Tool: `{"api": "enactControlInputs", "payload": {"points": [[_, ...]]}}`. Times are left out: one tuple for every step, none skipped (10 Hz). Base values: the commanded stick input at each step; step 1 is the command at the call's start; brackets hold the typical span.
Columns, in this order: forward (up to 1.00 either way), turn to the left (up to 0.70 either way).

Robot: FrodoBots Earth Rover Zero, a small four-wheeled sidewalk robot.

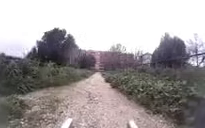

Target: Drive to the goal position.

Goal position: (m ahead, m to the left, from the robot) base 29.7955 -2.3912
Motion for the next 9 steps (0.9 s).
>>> {"api": "enactControlInputs", "payload": {"points": [[0.7,-0.07],[0.7,-0.05],[0.7,0.0],[0.7,0.0],[0.7,0.0],[0.7,0.0],[0.7,0.0],[0.7,0.0],[0.7,0.0]]}}
